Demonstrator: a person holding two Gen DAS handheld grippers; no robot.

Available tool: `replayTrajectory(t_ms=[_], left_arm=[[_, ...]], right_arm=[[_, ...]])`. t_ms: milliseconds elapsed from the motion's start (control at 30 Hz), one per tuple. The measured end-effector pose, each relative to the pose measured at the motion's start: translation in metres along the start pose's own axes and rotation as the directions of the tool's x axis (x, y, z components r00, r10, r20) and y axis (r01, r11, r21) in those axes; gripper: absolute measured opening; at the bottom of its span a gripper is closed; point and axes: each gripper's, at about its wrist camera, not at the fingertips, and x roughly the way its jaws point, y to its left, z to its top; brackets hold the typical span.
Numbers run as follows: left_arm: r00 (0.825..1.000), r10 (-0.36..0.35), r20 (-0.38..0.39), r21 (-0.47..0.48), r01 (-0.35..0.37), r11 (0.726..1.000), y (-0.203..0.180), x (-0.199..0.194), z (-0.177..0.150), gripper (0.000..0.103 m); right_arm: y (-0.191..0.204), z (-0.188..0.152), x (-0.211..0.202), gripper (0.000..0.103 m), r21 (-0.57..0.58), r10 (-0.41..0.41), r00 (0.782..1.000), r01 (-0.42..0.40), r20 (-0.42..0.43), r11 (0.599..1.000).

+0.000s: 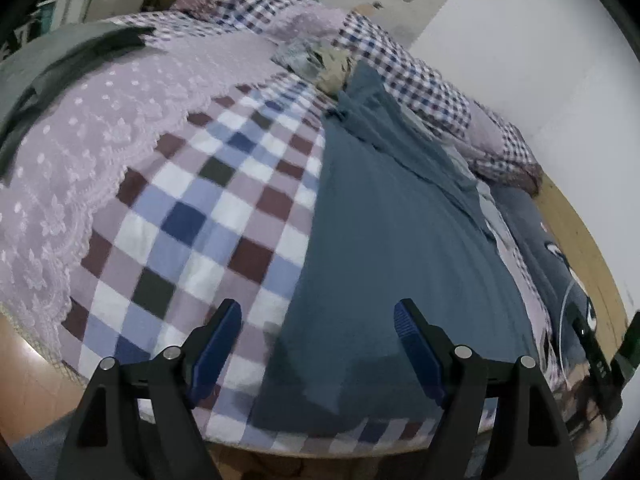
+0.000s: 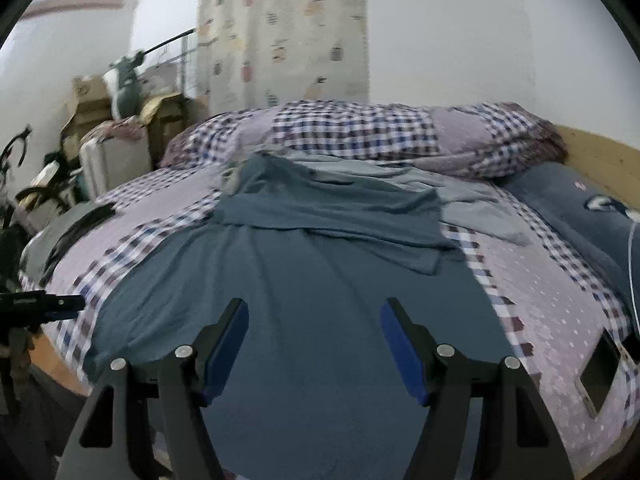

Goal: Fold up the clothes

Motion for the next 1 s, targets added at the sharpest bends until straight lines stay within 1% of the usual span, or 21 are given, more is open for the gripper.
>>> replayTrajectory(t_ms=[133, 200, 267, 433, 533, 600, 667, 700, 733, 833, 867, 900, 967, 1000], left_arm=[[0.996, 0.008, -0.084, 0.058, -0.003, 0.998, -0.003, 0.014, -0.010, 0.082], [0.992, 0.014, -0.122, 0.069, -0.006, 0.998, -0.001, 0.021, -0.013, 0.082], [0.987, 0.017, -0.160, 0.053, -0.009, 0.999, 0.004, 0.029, -0.016, 0.082], [0.982, -0.032, -0.186, 0.013, 0.035, 0.999, 0.010, 0.030, -0.019, 0.082], [0.967, -0.080, -0.244, -0.019, 0.077, 0.997, 0.013, 0.033, -0.025, 0.082], [0.955, -0.085, -0.284, -0.014, 0.084, 0.996, 0.011, 0.035, -0.032, 0.082], [0.948, -0.096, -0.302, -0.035, 0.090, 0.995, 0.012, 0.035, -0.036, 0.082], [0.946, -0.106, -0.306, -0.059, 0.092, 0.994, 0.015, 0.034, -0.037, 0.082], [0.944, -0.125, -0.304, -0.104, 0.098, 0.990, 0.019, 0.033, -0.039, 0.082], [0.937, -0.186, -0.295, -0.240, 0.116, 0.964, 0.033, 0.030, -0.045, 0.081], [0.933, -0.226, -0.280, -0.313, 0.134, 0.940, 0.040, 0.029, -0.048, 0.081], [0.930, -0.255, -0.264, -0.360, 0.150, 0.921, 0.045, 0.028, -0.049, 0.080], [0.935, -0.269, -0.230, -0.434, 0.149, 0.889, 0.054, 0.026, -0.053, 0.070], [0.938, -0.274, -0.213, -0.467, 0.149, 0.872, 0.059, 0.025, -0.055, 0.059]], right_arm=[[0.023, -0.003, 0.003, 0.072, -0.034, 0.026, 1.000, -0.027, -0.010, 0.999], [0.032, -0.003, 0.006, 0.072, -0.054, 0.034, 0.999, -0.035, -0.018, 0.998], [0.041, -0.004, 0.009, 0.072, -0.080, 0.040, 0.999, -0.042, -0.025, 0.996], [0.059, -0.007, 0.011, 0.072, -0.121, 0.053, 0.998, -0.057, -0.033, 0.991], [0.073, -0.013, 0.011, 0.072, -0.174, 0.055, 0.998, -0.062, -0.044, 0.983], [0.080, -0.017, 0.011, 0.072, -0.201, 0.057, 0.997, -0.065, -0.048, 0.977], [0.091, -0.021, 0.010, 0.072, -0.229, 0.063, 0.997, -0.074, -0.052, 0.971], [0.096, -0.023, 0.010, 0.072, -0.244, 0.069, 0.996, -0.081, -0.056, 0.966], [0.100, -0.025, 0.010, 0.072, -0.257, 0.073, 0.996, -0.086, -0.059, 0.963], [0.125, -0.037, 0.008, 0.072, -0.343, 0.097, 0.993, -0.115, -0.070, 0.932], [0.132, -0.041, 0.007, 0.072, -0.371, 0.103, 0.992, -0.122, -0.071, 0.920], [0.140, -0.045, 0.007, 0.072, -0.400, 0.110, 0.991, -0.129, -0.072, 0.908], [0.158, -0.054, 0.007, 0.072, -0.460, 0.130, 0.989, -0.149, -0.074, 0.875], [0.166, -0.059, 0.008, 0.072, -0.486, 0.136, 0.988, -0.156, -0.077, 0.860]])
